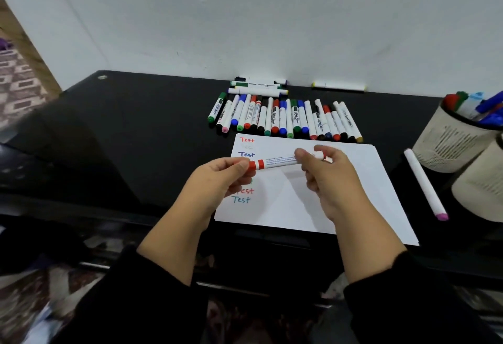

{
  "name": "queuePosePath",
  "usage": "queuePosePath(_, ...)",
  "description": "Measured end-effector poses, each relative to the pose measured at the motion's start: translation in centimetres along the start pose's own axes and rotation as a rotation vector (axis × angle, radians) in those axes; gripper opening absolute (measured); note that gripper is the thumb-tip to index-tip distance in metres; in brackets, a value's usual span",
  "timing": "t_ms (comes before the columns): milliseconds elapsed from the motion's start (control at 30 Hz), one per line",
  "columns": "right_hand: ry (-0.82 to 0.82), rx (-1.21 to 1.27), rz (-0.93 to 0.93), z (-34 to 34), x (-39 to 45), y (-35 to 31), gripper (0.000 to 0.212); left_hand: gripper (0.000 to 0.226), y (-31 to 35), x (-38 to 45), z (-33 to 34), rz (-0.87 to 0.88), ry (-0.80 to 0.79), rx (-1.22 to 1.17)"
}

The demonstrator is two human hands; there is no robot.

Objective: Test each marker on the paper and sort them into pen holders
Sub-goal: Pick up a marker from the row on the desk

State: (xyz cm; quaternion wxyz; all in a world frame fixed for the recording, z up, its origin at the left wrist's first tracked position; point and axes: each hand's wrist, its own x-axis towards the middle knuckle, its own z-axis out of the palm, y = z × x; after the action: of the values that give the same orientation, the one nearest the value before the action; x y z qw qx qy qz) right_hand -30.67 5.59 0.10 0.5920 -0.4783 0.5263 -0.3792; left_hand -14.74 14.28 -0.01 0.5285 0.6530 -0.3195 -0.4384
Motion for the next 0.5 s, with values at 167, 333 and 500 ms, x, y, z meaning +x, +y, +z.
queuePosePath(167, -0.162, 0.22, 0.164, 1.7, -0.8, 0.3, 0.022, 0.007, 0.0, -0.3, 0.6, 0.036, -0.014, 0.123)
queuePosePath(333, -0.182, 0.24, 0.197, 3.2, -1.4, 0.9, 0.023, 0.003, -0.1, -0.4, 0.6, 0.107, -0.013, 0.299)
queuePosePath(500, -0.16, 0.294, 0.127, 4.0, -1.5, 0.9, 0.023, 0.008, 0.0, -0.5, -0.1, 0.117, -0.013, 0.212)
